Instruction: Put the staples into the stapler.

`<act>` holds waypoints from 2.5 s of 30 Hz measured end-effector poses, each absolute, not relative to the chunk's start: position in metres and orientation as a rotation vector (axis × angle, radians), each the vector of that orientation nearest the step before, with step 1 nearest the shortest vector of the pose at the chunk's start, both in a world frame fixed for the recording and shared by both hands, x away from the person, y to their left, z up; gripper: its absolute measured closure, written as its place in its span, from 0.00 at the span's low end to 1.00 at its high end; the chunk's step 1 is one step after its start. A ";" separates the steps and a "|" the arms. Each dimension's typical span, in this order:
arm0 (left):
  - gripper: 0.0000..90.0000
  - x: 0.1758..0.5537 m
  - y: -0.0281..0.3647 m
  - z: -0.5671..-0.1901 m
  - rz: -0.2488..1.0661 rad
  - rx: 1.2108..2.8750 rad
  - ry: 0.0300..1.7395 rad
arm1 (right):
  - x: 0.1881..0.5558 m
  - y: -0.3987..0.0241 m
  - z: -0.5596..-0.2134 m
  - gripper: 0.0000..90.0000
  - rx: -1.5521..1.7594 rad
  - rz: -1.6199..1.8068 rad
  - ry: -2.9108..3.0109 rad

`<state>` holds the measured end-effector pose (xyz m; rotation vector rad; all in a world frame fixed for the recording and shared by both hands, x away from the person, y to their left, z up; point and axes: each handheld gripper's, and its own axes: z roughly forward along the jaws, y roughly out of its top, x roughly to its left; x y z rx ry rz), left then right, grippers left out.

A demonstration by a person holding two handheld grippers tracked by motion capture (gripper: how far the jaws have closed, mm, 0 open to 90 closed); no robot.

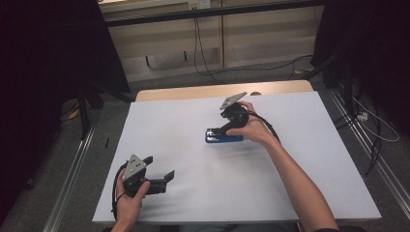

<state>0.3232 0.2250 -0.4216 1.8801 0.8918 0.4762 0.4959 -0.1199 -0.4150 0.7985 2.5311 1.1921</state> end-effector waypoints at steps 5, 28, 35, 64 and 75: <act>0.04 0.323 0.225 -0.421 0.472 1.875 0.896 | 0.491 -0.126 -0.415 0.14 0.864 1.197 2.486; 0.04 0.324 0.225 -0.422 0.480 1.876 0.899 | 0.462 -0.165 -0.416 0.07 1.017 1.238 2.275; 0.04 0.323 0.225 -0.421 0.487 1.878 0.901 | 0.449 -0.175 -0.414 0.05 1.074 1.221 2.205; 0.04 0.323 0.230 -0.422 0.480 1.852 0.927 | 0.402 -0.226 -0.422 0.04 1.203 1.208 1.968; 0.04 0.325 0.233 -0.423 0.485 1.846 0.951 | 0.377 -0.238 -0.429 0.04 1.233 1.230 1.919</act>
